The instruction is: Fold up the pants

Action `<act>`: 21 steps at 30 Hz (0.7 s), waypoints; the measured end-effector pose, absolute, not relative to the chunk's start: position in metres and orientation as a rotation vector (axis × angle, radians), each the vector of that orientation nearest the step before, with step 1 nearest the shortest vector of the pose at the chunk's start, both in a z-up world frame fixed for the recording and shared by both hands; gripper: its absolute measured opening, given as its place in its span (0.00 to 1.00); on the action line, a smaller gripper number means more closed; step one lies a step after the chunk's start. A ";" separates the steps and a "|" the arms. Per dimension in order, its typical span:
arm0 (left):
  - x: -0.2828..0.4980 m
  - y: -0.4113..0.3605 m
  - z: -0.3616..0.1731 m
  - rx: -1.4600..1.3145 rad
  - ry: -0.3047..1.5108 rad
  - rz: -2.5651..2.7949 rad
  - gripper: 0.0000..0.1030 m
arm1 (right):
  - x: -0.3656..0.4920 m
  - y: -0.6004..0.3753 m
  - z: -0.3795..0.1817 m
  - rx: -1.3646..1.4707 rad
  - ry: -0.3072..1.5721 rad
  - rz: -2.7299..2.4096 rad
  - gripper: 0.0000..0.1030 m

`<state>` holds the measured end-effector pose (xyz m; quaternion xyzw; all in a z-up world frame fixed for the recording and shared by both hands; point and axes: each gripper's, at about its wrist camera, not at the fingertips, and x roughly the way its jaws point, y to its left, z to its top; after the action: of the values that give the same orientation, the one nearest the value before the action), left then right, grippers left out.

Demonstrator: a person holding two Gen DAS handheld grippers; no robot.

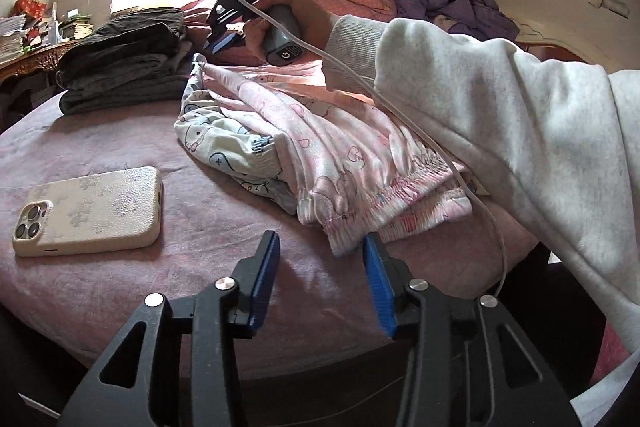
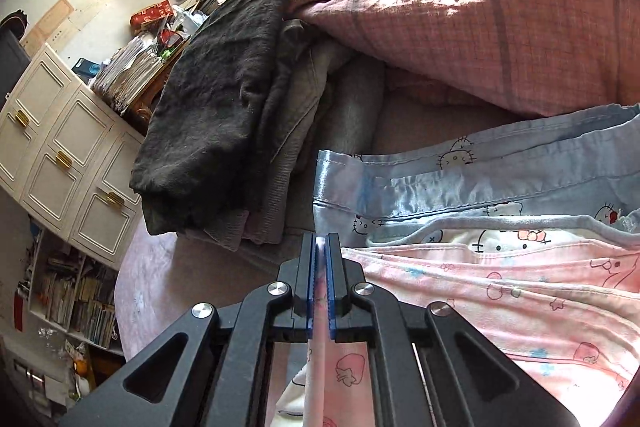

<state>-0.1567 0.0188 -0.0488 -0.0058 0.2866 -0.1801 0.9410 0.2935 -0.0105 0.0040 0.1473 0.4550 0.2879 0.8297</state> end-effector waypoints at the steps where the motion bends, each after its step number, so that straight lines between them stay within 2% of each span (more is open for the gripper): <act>1: -0.158 0.022 -0.047 -0.012 0.581 -0.367 0.49 | 0.291 -0.015 0.010 0.309 0.940 0.601 0.24; 2: -0.158 0.025 -0.046 -0.006 0.575 -0.366 0.52 | 0.285 -0.020 0.019 0.297 0.905 0.585 0.39; 4: -0.159 0.029 -0.041 0.018 0.560 -0.349 0.54 | 0.274 -0.032 0.038 0.268 0.836 0.569 0.54; 9: -0.152 0.044 -0.017 0.068 0.495 -0.303 0.54 | 0.238 -0.089 0.082 0.259 0.713 0.564 0.54; 14: -0.109 0.062 0.015 0.049 0.467 -0.265 0.54 | 0.208 -0.172 0.104 0.257 0.639 0.507 0.55; 17: -0.061 0.056 0.028 0.065 0.541 -0.273 0.54 | 0.202 -0.217 0.100 0.248 0.633 0.432 0.55; 20: -0.002 0.053 0.030 -0.004 0.668 -0.334 0.44 | 0.206 -0.242 0.078 0.213 0.702 0.400 0.55; 21: 0.016 0.052 0.029 -0.027 0.710 -0.344 0.43 | 0.208 -0.246 0.068 0.193 0.729 0.409 0.55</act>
<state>0.0161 0.0517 0.0291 -0.0131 0.3457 -0.1674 0.9232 0.2081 -0.2465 0.0676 0.0936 0.3535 0.1982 0.9094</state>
